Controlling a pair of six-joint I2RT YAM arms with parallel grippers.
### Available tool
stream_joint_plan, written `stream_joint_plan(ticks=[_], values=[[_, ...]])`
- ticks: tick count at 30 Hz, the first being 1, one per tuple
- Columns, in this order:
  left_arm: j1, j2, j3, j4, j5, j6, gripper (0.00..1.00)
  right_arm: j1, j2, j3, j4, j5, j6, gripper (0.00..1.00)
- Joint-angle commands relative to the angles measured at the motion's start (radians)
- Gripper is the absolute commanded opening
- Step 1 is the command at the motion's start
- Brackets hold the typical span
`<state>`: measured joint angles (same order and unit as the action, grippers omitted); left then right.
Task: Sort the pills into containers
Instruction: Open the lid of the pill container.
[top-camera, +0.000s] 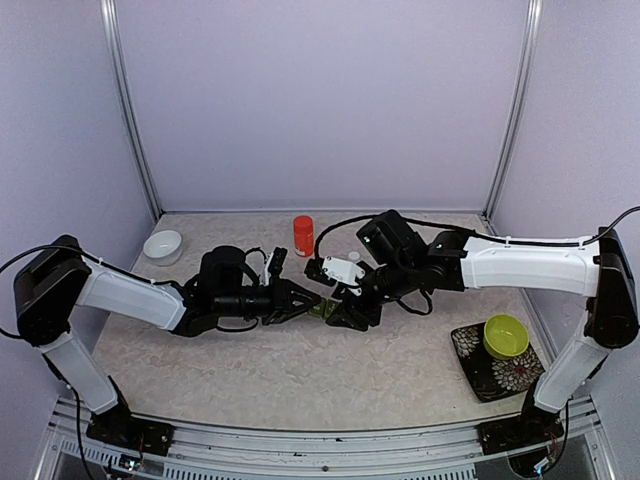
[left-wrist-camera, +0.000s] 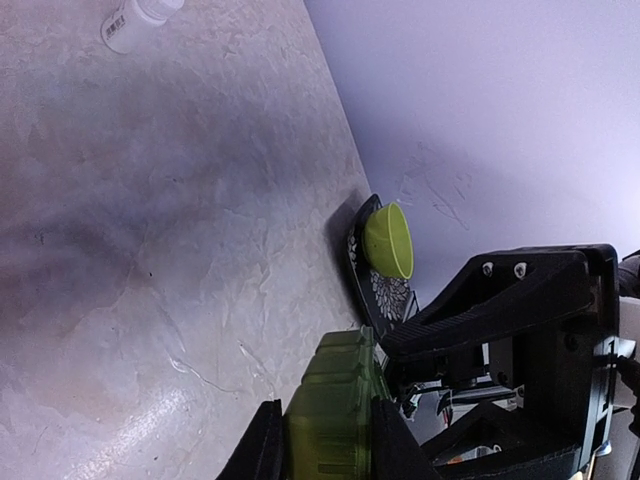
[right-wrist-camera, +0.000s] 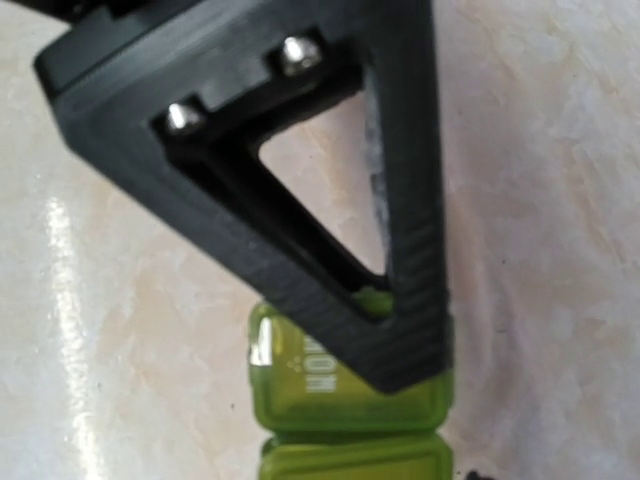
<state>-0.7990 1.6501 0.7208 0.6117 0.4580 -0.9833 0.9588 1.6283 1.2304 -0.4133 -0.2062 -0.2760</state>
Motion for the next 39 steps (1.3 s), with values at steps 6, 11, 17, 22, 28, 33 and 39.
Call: stream_joint_plan(ticks=[6, 11, 17, 22, 28, 33, 39], values=[[-0.002, 0.003, -0.006, 0.004, -0.007, 0.025, 0.18, -0.001, -0.021, 0.016, 0.012, 0.1, 0.007, 0.63], [-0.003, 0.011, -0.003, 0.008, -0.007, 0.02, 0.18, 0.014, 0.009, 0.011, 0.016, 0.13, 0.001, 0.64], [-0.006, 0.016, -0.003, 0.01, -0.005, 0.019, 0.18, 0.017, 0.019, 0.005, 0.043, 0.155, 0.005, 0.65], [-0.006, 0.015, -0.004, 0.013, -0.005, 0.017, 0.18, 0.034, 0.03, 0.006, 0.053, 0.136, -0.005, 0.66], [-0.009, 0.012, -0.006, 0.012, -0.004, 0.018, 0.18, 0.036, 0.038, 0.003, 0.071, 0.236, 0.02, 0.67], [-0.009, 0.011, -0.01, 0.013, -0.004, 0.02, 0.18, 0.036, -0.013, -0.012, 0.101, 0.278, 0.023, 0.67], [-0.015, 0.018, -0.01, 0.023, 0.001, 0.017, 0.18, 0.03, -0.063, -0.035, 0.126, 0.346, 0.018, 0.68]])
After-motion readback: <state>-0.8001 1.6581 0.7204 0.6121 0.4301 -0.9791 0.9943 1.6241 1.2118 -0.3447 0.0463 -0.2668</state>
